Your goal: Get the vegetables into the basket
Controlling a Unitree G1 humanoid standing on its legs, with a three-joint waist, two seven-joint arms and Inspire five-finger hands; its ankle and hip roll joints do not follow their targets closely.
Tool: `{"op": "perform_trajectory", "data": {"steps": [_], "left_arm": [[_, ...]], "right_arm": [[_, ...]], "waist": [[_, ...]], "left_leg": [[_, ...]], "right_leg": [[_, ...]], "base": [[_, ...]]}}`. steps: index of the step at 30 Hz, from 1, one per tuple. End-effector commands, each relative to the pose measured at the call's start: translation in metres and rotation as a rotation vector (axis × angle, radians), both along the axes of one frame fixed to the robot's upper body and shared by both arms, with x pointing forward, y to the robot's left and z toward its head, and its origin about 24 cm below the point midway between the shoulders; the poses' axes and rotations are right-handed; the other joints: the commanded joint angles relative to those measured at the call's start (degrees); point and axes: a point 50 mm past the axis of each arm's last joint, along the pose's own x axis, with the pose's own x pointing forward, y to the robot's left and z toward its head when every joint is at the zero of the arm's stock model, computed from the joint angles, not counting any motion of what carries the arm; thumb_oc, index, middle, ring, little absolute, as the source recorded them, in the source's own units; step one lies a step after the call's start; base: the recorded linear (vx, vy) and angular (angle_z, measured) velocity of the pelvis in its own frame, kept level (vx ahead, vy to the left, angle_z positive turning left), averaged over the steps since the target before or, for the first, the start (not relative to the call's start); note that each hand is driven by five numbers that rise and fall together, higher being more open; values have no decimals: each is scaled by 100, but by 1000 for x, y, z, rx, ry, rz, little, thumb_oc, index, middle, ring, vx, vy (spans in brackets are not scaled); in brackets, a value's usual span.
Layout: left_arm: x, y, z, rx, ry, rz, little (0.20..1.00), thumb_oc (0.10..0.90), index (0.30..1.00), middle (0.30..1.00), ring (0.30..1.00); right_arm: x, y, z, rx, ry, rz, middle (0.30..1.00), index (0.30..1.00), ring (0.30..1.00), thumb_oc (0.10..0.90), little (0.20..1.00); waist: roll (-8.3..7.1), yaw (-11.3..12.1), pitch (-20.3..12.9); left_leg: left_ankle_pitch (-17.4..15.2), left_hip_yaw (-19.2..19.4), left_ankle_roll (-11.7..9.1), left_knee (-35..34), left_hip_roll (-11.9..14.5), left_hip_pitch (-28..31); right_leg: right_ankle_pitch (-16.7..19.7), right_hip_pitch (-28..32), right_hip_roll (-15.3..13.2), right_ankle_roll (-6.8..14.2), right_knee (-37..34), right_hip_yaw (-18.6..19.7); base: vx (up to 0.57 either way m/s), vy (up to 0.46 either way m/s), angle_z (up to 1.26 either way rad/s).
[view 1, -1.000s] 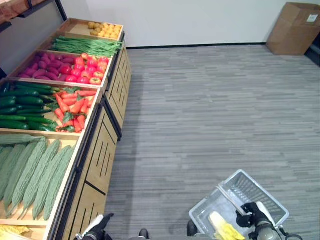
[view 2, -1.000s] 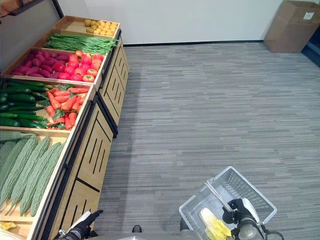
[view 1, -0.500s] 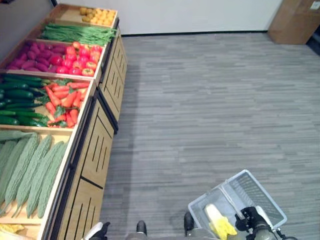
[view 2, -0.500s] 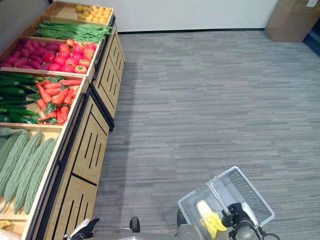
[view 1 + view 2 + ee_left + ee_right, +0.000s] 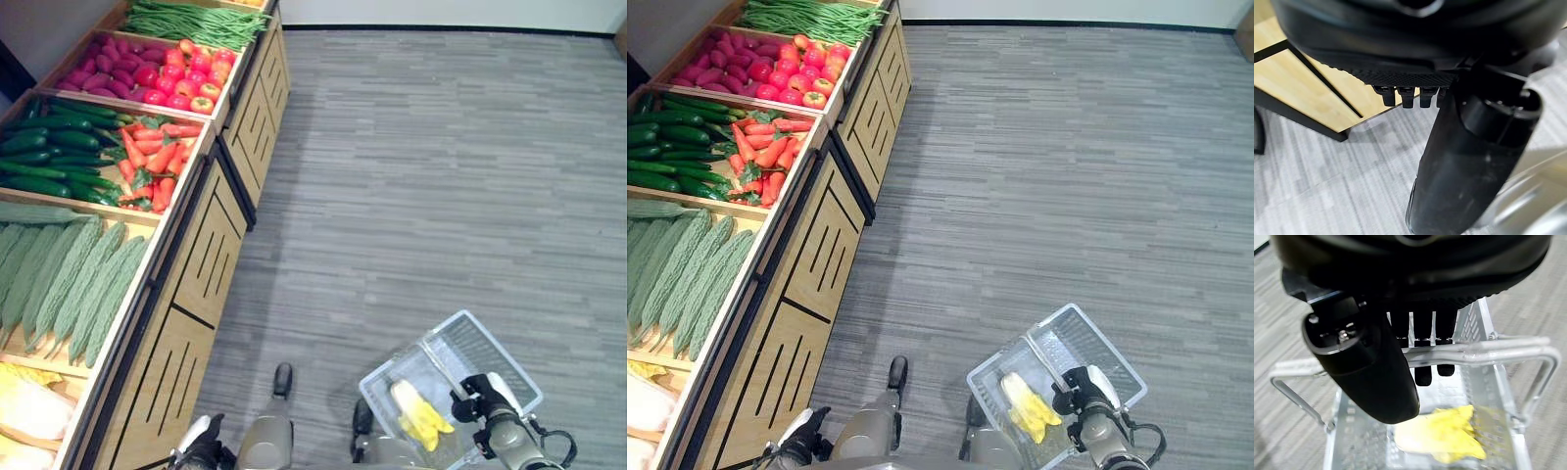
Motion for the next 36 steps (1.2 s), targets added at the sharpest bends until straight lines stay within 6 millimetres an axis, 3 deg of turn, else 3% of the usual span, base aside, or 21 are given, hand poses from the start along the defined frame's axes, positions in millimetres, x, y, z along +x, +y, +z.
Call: {"op": "perform_trajectory", "data": {"steps": [1,6,10,11,12,13,16,17,20,23,25,26,27,28,30,34,36], "left_arm": [[2,31,10,106,-27,7,1000,900,1000,1000,1000],[-11,37,9,133,28,-5,1000,900,1000,1000,1000],[-10,42,11,142,24,-2,1000,900,1000,1000,1000],[-6,45,12,148,16,6,1000,900,1000,1000,1000],[-6,45,12,148,16,6,1000,900,1000,1000,1000],[0,47,14,154,-7,18,1000,900,1000,1000,1000],[5,50,16,160,-20,17,1000,900,1000,1000,1000],[13,52,19,168,-39,8,1000,900,1000,1000,1000],[23,58,24,188,-61,-5,1000,900,1000,1000,1000],[29,61,27,194,-78,9,1000,900,1000,1000,1000],[38,61,29,192,-104,16,1000,900,1000,1000,1000],[38,61,29,192,-104,16,1000,900,1000,1000,1000],[40,58,29,199,-98,-20,1000,900,1000,1000,1000],[40,58,29,199,-98,-20,1000,900,1000,1000,1000],[42,53,27,194,-87,-50,1000,900,1000,1000,1000],[37,49,24,176,-76,-38,1000,900,1000,1000,1000],[26,46,19,169,-40,-34,1000,900,1000,1000,1000]], "right_arm": [[26,-11,28,-75,-163,85,300,300,300,400,300],[10,-3,14,-33,-111,48,300,300,300,400,300],[4,3,6,-7,-76,34,300,300,300,400,300],[6,8,5,4,-76,44,300,300,300,400,300],[6,8,5,4,-76,44,300,300,300,400,300],[10,11,6,11,-82,47,300,300,300,400,300],[13,13,6,16,-88,44,300,300,300,400,300],[20,16,8,25,-106,45,300,300,300,400,300],[20,21,6,39,-101,52,300,300,300,400,300],[20,25,6,45,-104,71,300,300,300,400,300],[16,26,4,45,-86,87,300,300,300,400,300],[16,26,4,45,-86,87,300,300,300,400,300],[15,26,3,44,-81,90,300,300,300,400,300],[15,26,3,43,-81,90,300,300,300,400,300],[22,29,6,45,-101,96,300,300,300,400,300],[21,30,5,41,-96,111,300,300,300,400,300],[17,28,4,41,-84,109,300,300,300,400,300]], "waist": [[-109,34,-301],[-327,88,-543],[-515,122,-673],[-588,129,-689],[-588,130,-690],[-643,120,-686],[-663,119,-665],[-605,88,-598],[-534,13,-498],[-497,-87,-414],[-437,-237,-273],[-433,-247,-261],[-459,-345,-225],[-450,-351,-214],[-495,-518,-166],[-503,-575,-197],[-505,-561,-325]], "left_leg": [[583,-53,174,226,-91,-285],[304,100,436,443,-266,-161],[0,307,630,661,-466,-152],[-115,353,703,709,-567,-142],[-116,354,703,709,-567,-142],[-210,399,774,720,-651,-119],[-288,429,851,693,-731,-45],[-356,426,945,643,-768,98],[-504,398,1061,540,-801,460],[-560,380,1090,458,-780,683],[-644,253,1083,405,-774,970],[-648,242,1081,404,-772,986],[-748,160,1034,379,-789,1152],[-755,151,1031,375,-779,1171],[-983,-8,910,353,-751,1474],[-1229,-184,825,408,-705,1728],[-1405,-340,743,507,-617,1906]], "right_leg": [[-658,575,-56,761,716,108],[-579,752,-417,1033,834,291],[-37,631,-723,1232,899,474],[237,563,-825,1300,942,520],[237,563,-825,1300,942,521],[571,448,-923,1368,1068,551],[867,305,-1009,1416,1302,588],[1095,13,-1012,1386,1905,570],[1240,-358,-972,1272,2583,391],[1176,-681,-885,1188,2715,280],[758,-1074,-733,1087,2359,55],[750,-1053,-733,1085,2358,42],[713,-1188,-705,1115,1727,-21],[712,-1162,-697,1113,1714,-33],[1057,-1427,-734,1303,708,180],[1278,-1493,-685,1366,488,398],[1168,-1377,-646,1305,531,295]], "base": [[266,182,-59],[238,239,-58],[192,252,-7],[138,203,-22],[162,269,-18],[71,141,-5],[93,225,-2],[79,234,-7],[143,255,-13],[121,91,4],[198,26,0],[299,-52,5],[170,-51,22],[249,-83,40],[333,-136,34],[348,-158,25],[396,-239,63]]}}
